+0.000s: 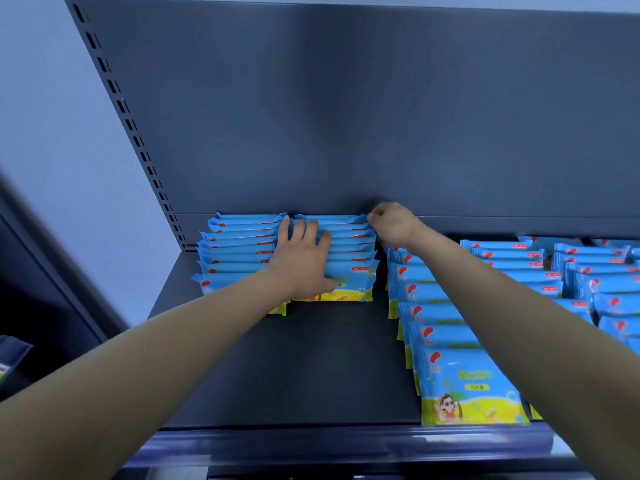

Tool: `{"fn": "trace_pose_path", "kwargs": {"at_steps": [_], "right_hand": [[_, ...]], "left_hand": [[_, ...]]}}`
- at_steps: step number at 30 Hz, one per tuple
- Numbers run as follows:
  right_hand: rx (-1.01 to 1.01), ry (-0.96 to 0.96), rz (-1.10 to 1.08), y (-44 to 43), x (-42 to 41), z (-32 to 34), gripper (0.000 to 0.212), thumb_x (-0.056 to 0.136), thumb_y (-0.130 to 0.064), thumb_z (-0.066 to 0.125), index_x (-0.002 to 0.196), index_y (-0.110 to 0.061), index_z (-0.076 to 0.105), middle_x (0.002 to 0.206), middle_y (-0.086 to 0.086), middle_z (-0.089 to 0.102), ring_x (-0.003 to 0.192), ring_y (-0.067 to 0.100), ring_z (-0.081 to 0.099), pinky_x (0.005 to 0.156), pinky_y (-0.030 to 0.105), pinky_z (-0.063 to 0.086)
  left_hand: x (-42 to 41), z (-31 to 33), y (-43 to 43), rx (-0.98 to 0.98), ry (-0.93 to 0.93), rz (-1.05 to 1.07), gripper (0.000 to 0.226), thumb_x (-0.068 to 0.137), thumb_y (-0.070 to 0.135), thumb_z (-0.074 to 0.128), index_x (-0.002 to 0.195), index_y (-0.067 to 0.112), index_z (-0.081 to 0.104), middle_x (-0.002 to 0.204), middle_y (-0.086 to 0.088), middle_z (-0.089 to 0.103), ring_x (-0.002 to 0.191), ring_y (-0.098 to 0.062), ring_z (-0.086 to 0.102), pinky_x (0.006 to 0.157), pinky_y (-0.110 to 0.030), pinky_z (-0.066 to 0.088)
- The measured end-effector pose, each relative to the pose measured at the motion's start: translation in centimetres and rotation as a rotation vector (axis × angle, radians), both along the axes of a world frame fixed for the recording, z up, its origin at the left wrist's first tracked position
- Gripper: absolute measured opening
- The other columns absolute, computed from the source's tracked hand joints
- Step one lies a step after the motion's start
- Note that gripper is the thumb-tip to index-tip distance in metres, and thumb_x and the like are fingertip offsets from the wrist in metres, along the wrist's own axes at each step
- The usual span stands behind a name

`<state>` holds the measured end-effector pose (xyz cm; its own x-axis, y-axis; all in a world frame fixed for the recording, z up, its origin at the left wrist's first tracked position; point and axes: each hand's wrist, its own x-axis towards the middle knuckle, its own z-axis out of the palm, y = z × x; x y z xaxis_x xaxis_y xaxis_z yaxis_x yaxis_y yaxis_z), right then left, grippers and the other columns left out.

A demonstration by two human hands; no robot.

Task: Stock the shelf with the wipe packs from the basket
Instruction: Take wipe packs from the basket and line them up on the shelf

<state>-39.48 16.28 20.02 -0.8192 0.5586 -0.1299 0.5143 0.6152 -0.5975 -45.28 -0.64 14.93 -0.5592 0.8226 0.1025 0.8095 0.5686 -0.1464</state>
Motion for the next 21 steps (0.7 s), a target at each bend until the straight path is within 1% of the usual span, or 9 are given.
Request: {"fn": "trace_pose_path", "kwargs": {"at_steps": [1, 3, 6, 9, 11, 13, 15, 18, 21], "right_hand": [[-0.089, -0.008, 0.017, -0.3, 0.1, -0.1, 0.038, 0.098, -0.026, 0.038, 0.119, 0.002, 0.055, 0.102, 0.016, 0.061, 0.083, 0.022, 0.055, 0.078, 0.036, 0.051], [-0.248, -0.106, 0.082, -0.7, 0.2, -0.3, 0.049, 0.096, -0.042, 0.044, 0.129, -0.006, 0.048, 0.122, 0.009, 0.058, 0.102, 0.021, 0.059, 0.088, 0.036, 0.053], [-0.239, -0.232, 0.181, -1.0, 0.3, -0.1, 0.056, 0.089, -0.045, 0.057, 0.132, -0.011, 0.044, 0.129, 0.003, 0.056, 0.111, 0.021, 0.058, 0.095, 0.037, 0.051], [-0.035, -0.245, 0.268, -0.7, 0.6, 0.4, 0.068, 0.082, -0.049, 0.064, 0.136, -0.015, 0.040, 0.137, 0.001, 0.049, 0.121, 0.020, 0.050, 0.102, 0.033, 0.043], [0.160, -0.348, 0.372, -1.0, 0.8, 0.5, 0.093, 0.077, -0.051, 0.069, 0.148, -0.017, 0.019, 0.152, 0.000, 0.027, 0.135, 0.021, 0.034, 0.109, 0.032, 0.032], [0.299, -0.470, 0.447, -1.6, 1.1, 0.2, 0.104, 0.076, -0.050, 0.070, 0.150, -0.023, 0.003, 0.158, 0.000, 0.003, 0.142, 0.024, 0.020, 0.114, 0.037, 0.027], [0.386, -0.495, 0.455, -2.2, 1.3, -0.2, 0.102, 0.078, -0.046, 0.069, 0.150, -0.023, 0.001, 0.158, 0.002, -0.002, 0.144, 0.028, 0.011, 0.114, 0.042, 0.025], [0.440, -0.499, 0.437, -2.9, 1.3, -0.2, 0.094, 0.081, -0.041, 0.067, 0.149, -0.020, 0.005, 0.157, 0.005, 0.002, 0.143, 0.030, 0.007, 0.112, 0.045, 0.029], [0.496, -0.520, 0.429, -4.1, 1.0, -0.3, 0.086, 0.085, -0.026, 0.063, 0.149, -0.016, 0.005, 0.157, 0.006, -0.002, 0.145, 0.033, -0.003, 0.113, 0.047, 0.026]], "left_hand": [[0.0, -0.1, 0.0, -0.025, 0.025, -0.005, 0.093, 0.075, 0.067, 0.047, 0.144, 0.011, 0.018, 0.148, -0.014, 0.018, 0.138, -0.032, 0.013, 0.113, -0.054, -0.005], [0.0, -0.2, 0.2, -0.064, 0.030, -0.007, 0.095, 0.077, 0.067, 0.041, 0.146, 0.008, 0.011, 0.152, -0.013, 0.013, 0.141, -0.030, 0.007, 0.112, -0.054, -0.009], [0.0, -0.3, 0.3, -0.105, -0.042, 0.027, 0.097, 0.081, 0.070, 0.031, 0.147, 0.008, -0.001, 0.156, -0.011, 0.003, 0.144, -0.028, -0.001, 0.111, -0.053, -0.014], [-0.6, 0.1, 0.1, -0.136, -0.092, 0.010, 0.098, 0.081, 0.071, 0.032, 0.147, 0.009, -0.004, 0.157, -0.010, 0.000, 0.144, -0.026, -0.003, 0.111, -0.052, -0.016], [-1.1, 0.5, -0.1, -0.133, -0.131, -0.017, 0.098, 0.081, 0.070, 0.037, 0.148, 0.010, -0.002, 0.157, -0.008, 0.000, 0.144, -0.024, -0.003, 0.111, -0.051, -0.017], [-1.4, 1.1, -0.5, -0.119, -0.193, -0.046, 0.097, 0.080, 0.066, 0.046, 0.148, 0.012, 0.002, 0.157, -0.007, 0.001, 0.144, -0.020, -0.003, 0.111, -0.048, -0.018], [-1.8, 2.0, -1.3, -0.081, -0.270, -0.056, 0.097, 0.079, 0.062, 0.054, 0.148, 0.015, 0.005, 0.157, -0.004, 0.001, 0.144, -0.017, -0.004, 0.111, -0.043, -0.019], [-2.5, 3.4, -3.6, -0.054, -0.329, -0.027, 0.110, 0.068, 0.068, 0.062, 0.149, 0.021, 0.003, 0.157, 0.000, -0.003, 0.144, -0.014, -0.009, 0.109, -0.041, -0.022], [-3.0, 3.7, -6.5, -0.265, -0.314, 0.075, 0.130, 0.054, 0.072, 0.069, 0.147, 0.025, -0.010, 0.156, 0.000, -0.012, 0.143, -0.017, -0.014, 0.110, -0.046, -0.020]]}}
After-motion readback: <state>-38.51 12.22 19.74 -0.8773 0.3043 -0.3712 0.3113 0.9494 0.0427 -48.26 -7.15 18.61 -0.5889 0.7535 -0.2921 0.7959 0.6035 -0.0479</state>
